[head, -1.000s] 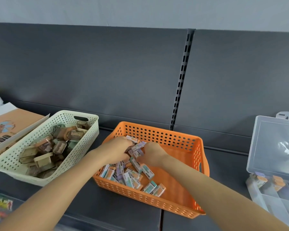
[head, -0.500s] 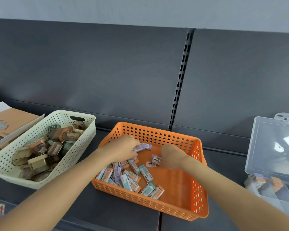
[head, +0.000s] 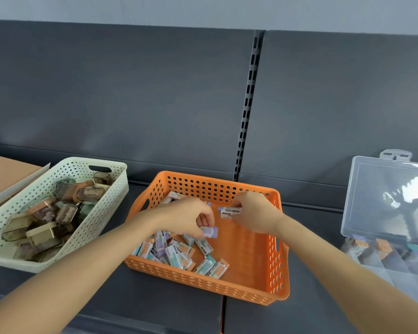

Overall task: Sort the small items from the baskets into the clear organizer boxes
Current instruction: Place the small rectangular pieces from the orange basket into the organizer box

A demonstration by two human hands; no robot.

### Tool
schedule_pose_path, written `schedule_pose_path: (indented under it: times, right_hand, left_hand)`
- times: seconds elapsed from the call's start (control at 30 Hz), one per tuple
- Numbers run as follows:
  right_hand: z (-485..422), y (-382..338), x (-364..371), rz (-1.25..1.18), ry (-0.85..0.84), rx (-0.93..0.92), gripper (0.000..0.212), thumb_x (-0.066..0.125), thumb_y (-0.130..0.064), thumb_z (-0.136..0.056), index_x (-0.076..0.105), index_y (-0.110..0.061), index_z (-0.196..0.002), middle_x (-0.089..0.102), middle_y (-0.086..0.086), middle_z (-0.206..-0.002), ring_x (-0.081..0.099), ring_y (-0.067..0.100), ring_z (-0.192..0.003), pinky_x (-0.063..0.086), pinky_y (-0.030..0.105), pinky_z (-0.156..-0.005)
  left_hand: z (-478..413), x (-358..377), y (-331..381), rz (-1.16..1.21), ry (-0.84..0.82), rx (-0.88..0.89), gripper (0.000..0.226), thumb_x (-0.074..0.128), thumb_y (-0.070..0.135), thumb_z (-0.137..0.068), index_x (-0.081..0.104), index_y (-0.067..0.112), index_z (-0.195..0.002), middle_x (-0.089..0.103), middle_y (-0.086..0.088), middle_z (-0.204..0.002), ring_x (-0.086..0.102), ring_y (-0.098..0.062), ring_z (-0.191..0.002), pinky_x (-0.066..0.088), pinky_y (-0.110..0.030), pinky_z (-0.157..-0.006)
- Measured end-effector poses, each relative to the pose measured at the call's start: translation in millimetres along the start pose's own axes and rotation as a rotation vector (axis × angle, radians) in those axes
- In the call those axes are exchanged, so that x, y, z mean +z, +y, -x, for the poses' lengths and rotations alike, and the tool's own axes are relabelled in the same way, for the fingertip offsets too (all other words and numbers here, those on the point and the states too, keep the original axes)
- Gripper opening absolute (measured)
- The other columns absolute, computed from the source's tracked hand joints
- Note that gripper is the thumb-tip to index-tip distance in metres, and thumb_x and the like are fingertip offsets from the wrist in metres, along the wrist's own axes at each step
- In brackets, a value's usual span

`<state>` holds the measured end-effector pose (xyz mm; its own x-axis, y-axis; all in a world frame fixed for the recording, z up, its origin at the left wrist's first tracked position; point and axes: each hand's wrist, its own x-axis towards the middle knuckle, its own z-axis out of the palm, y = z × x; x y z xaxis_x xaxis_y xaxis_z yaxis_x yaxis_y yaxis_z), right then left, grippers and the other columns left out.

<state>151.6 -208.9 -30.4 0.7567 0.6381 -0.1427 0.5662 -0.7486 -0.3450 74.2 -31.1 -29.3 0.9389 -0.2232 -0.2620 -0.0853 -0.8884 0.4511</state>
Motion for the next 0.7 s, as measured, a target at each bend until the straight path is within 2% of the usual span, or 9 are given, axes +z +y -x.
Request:
schedule_pose_path:
  times: [0.1, 0.23, 0.3, 0.37, 0.43, 0.53, 0.6, 0.63, 0.7]
  right_hand:
    - [4.9, 1.6, -7.7, -0.032, 0.057, -0.011, 0.011, 0.058, -0.011, -0.087, 0.068, -0.011, -0.091, 0.064, 0.003, -0.08, 0.051, 0.012, -0.057, 0.038, 0.02, -0.046]
    - [10.3, 2.8, -9.9, -0.066, 0.094, -0.037, 0.009, 0.062, -0.017, -0.086, 0.069, -0.012, -0.091, 0.067, 0.002, -0.084, 0.056, 0.013, -0.063, 0.044, 0.024, -0.051]
    - [12.1, 3.1, -9.9, -0.09, 0.103, -0.042, 0.01, 0.066, -0.02, -0.085, 0.069, -0.013, -0.091, 0.066, 0.0, -0.084, 0.056, 0.012, -0.064, 0.044, 0.024, -0.052]
    - [14.2, 4.6, -9.1, -0.109, 0.109, -0.037, 0.008, 0.068, -0.019, -0.084, 0.068, -0.014, -0.09, 0.064, -0.002, -0.082, 0.055, 0.011, -0.064, 0.042, 0.021, -0.05]
    - [17.0, 7.1, -7.4, -0.126, 0.116, -0.03, 0.009, 0.069, -0.018, -0.084, 0.068, -0.015, -0.092, 0.063, -0.003, -0.084, 0.057, 0.011, -0.065, 0.04, 0.017, -0.048]
    - [22.4, 10.3, -7.9, -0.146, 0.124, -0.035, 0.013, 0.07, -0.018, -0.084, 0.07, -0.014, -0.097, 0.065, -0.004, -0.089, 0.062, 0.013, -0.071, 0.044, 0.016, -0.049]
    - [26.4, 10.8, -11.4, -0.165, 0.13, -0.041, 0.015, 0.07, -0.018, -0.084, 0.071, -0.015, -0.099, 0.064, -0.005, -0.091, 0.063, 0.013, -0.073, 0.045, 0.014, -0.05]
    - [28.7, 10.6, -13.6, -0.181, 0.134, -0.039, 0.014, 0.069, -0.017, -0.085, 0.071, -0.014, -0.098, 0.064, -0.005, -0.091, 0.063, 0.013, -0.072, 0.048, 0.016, -0.051]
    - [33.1, 10.9, -17.7, -0.259, 0.142, -0.022, 0.012, 0.068, -0.013, -0.085, 0.07, -0.011, -0.096, 0.066, 0.0, -0.091, 0.067, 0.017, -0.068, 0.057, 0.027, -0.057]
  left_hand:
    - [1.7, 10.5, 8.1, -0.082, -0.103, 0.058, 0.017, 0.072, 0.018, -0.081, 0.066, 0.022, -0.096, 0.06, 0.015, -0.093, 0.056, 0.0, -0.085, 0.049, -0.021, -0.076]
    - [-0.7, 14.9, 7.0, -0.164, -0.126, 0.021, 0.031, 0.074, 0.021, -0.08, 0.063, 0.024, -0.108, 0.058, 0.012, -0.107, 0.053, -0.005, -0.095, 0.045, -0.024, -0.081]
    - [-0.4, 15.6, 4.8, -0.182, -0.161, 0.008, 0.034, 0.075, 0.022, -0.079, 0.063, 0.025, -0.111, 0.057, 0.011, -0.109, 0.054, -0.009, -0.099, 0.047, -0.031, -0.086]
    - [-0.3, 17.2, 3.9, -0.218, -0.194, -0.004, 0.036, 0.075, 0.022, -0.078, 0.063, 0.026, -0.112, 0.053, 0.009, -0.109, 0.054, -0.014, -0.099, 0.048, -0.039, -0.088]
    - [-1.4, 17.9, 4.5, -0.239, -0.208, -0.023, 0.038, 0.074, 0.022, -0.079, 0.062, 0.025, -0.114, 0.048, 0.007, -0.109, 0.052, -0.016, -0.1, 0.048, -0.041, -0.088]
    - [-3.1, 18.5, 5.9, -0.305, -0.211, -0.015, 0.035, 0.072, 0.027, -0.08, 0.062, 0.028, -0.114, 0.044, 0.008, -0.108, 0.042, -0.013, -0.106, 0.043, -0.039, -0.092]
    - [-2.0, 19.1, 6.4, -0.301, -0.195, -0.003, 0.031, 0.072, 0.028, -0.08, 0.062, 0.028, -0.11, 0.048, 0.01, -0.104, 0.044, -0.014, -0.104, 0.043, -0.037, -0.09]
    - [-1.1, 19.0, 6.6, -0.26, -0.165, -0.001, 0.028, 0.072, 0.027, -0.08, 0.062, 0.027, -0.107, 0.05, 0.012, -0.1, 0.048, -0.013, -0.1, 0.045, -0.034, -0.087]
    - [1.5, 15.8, 8.9, -0.098, -0.045, -0.021, 0.024, 0.073, 0.023, -0.08, 0.062, 0.026, -0.101, 0.054, 0.018, -0.092, 0.055, -0.009, -0.089, 0.046, -0.024, -0.077]
